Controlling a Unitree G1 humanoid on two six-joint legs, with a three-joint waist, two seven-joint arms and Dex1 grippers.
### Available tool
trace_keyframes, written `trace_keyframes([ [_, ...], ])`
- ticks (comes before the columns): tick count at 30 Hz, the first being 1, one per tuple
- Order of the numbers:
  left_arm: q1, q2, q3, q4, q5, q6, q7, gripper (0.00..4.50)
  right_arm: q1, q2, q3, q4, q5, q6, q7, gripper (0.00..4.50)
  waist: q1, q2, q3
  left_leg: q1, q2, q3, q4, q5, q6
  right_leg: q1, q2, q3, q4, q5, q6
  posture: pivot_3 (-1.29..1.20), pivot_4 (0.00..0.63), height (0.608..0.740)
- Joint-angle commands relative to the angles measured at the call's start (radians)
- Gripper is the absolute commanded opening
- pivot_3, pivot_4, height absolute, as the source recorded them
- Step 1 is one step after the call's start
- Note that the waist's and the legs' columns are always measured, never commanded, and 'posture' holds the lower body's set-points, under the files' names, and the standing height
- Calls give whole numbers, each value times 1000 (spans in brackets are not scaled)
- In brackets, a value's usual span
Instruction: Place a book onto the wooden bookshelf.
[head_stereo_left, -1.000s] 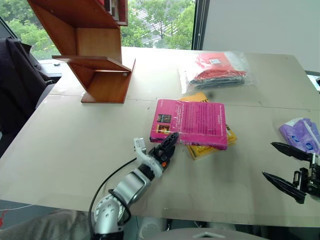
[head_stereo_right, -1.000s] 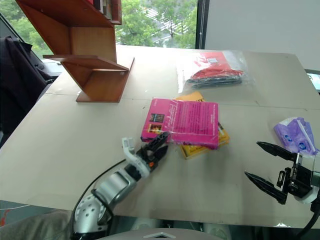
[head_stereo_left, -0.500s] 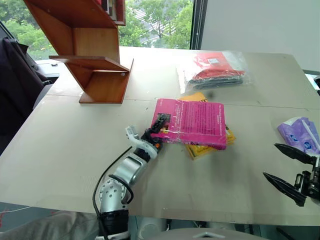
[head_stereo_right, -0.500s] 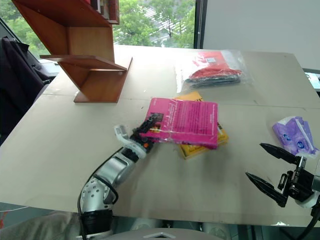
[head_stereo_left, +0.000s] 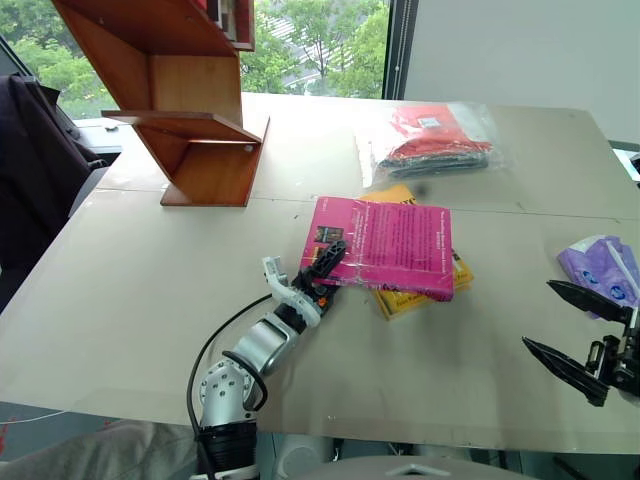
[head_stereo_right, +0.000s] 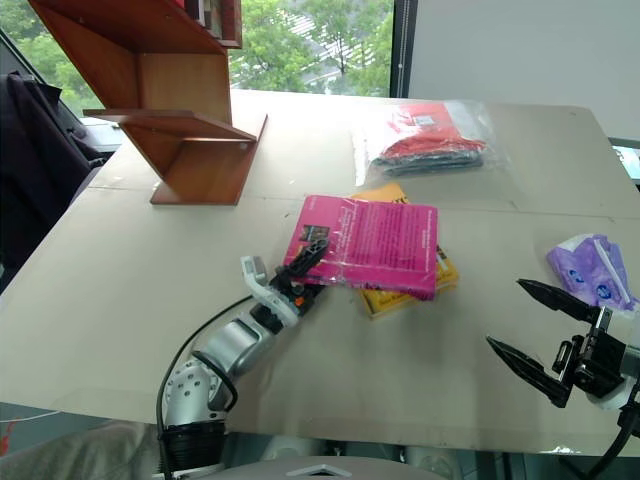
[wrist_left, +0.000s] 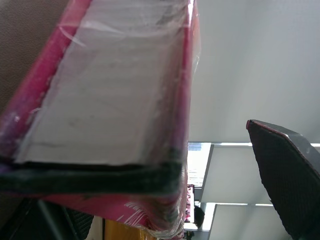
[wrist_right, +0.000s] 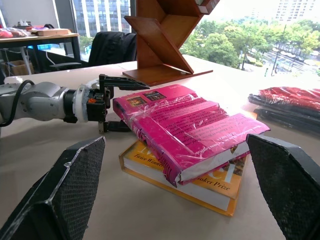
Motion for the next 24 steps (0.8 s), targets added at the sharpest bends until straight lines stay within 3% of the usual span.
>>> trace_keyframes([
  [1,7,-30,-12,7,-12,7,17,4467,-3,-4,-14,-36,9,-1,-12,4500,0,0,0,0,0,0,0,0,0,0,0,0,0,0,0,0,150,740],
  [7,22,-34,-10,-24,-27,19,38,1931,-8,3,-2,-28,2,-9,-11,4500,0,0,0,0,0,0,0,0,0,0,0,0,0,-1,-1,0,150,740],
  [12,-14,-6,27,6,-42,22,43,267,-1,10,-4,-24,0,-15,-5,4500,0,-1,0,-1,0,0,0,0,0,0,0,0,-1,-1,-1,0,150,740],
  [16,-58,51,58,60,-39,47,9,135,3,13,-9,-20,0,-18,0,4500,-1,-1,1,-1,0,-1,0,0,0,0,0,-1,0,-1,-1,0,150,740],
  [24,-298,309,31,359,114,228,-251,134,-19,19,10,-17,-14,-18,-6,4500,-4,-4,3,-1,0,-1,0,0,-1,-1,1,-2,1,0,-1,0,150,740],
])
